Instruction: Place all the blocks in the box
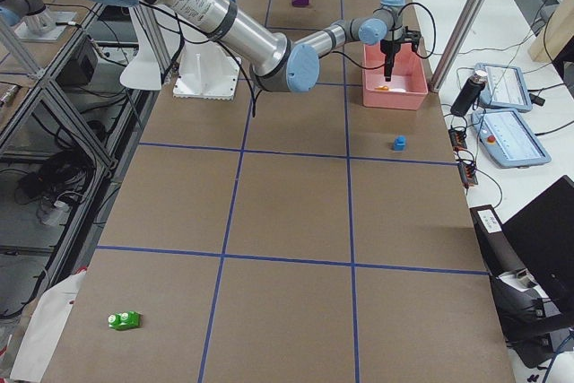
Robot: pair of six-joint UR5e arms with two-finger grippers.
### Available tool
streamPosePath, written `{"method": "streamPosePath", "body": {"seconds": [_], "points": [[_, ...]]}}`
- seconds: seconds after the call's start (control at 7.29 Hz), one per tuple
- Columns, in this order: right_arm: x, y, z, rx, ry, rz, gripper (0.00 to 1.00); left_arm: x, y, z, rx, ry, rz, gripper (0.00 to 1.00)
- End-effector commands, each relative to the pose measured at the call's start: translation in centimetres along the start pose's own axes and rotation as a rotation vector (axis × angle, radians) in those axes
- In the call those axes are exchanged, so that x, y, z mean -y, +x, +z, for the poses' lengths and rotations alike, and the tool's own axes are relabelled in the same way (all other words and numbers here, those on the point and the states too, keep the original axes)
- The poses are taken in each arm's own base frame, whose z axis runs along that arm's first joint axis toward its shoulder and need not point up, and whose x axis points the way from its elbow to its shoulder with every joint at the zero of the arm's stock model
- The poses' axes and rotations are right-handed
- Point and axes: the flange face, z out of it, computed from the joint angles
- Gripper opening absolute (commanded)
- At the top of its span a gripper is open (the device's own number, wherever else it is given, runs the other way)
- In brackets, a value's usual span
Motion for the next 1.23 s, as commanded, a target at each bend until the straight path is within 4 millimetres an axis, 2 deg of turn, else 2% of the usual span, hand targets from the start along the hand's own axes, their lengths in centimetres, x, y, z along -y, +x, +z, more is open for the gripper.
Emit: {"method": "streamPosePath", "body": {"seconds": [0.0, 0.14, 0.27, 0.55, 0.82, 0.96, 1.1], "points": [[3.4, 4.2, -4.2, 0.05, -0.032, 0.022, 1.0, -0.6, 8.2, 6.2, -0.069, -0.073, -0.119, 1.0], [5.0, 6.7, -7.1, 0.049, -0.058, 0.015, 1.0, -3.4, 9.9, 7.9, -0.009, -0.092, -0.169, 1.0], [5.4, 8.0, -9.0, 0.024, -0.072, -0.023, 1.0, -6.5, 10.2, 9.5, 0.014, -0.142, -0.258, 1.0], [6.5, 9.1, -10.4, 0.016, -0.065, -0.016, 1.0, -10.2, 9.9, 11.5, 0.054, -0.203, -0.321, 1.0], [7.4, 10.6, -10.9, 0.012, -0.063, -0.024, 1.0, -10.9, 10.8, 13.2, 0.066, -0.237, -0.305, 1.0], [7.2, 11.2, -11.0, 0.003, -0.067, -0.041, 1.0, -11.2, 10.9, 13.9, 0.07, -0.249, -0.297, 0.99], [7.2, 11.2, -11.1, 0.004, -0.065, -0.043, 1.0, -11.3, 11.2, 14.1, 0.07, -0.254, -0.29, 0.84]]}}
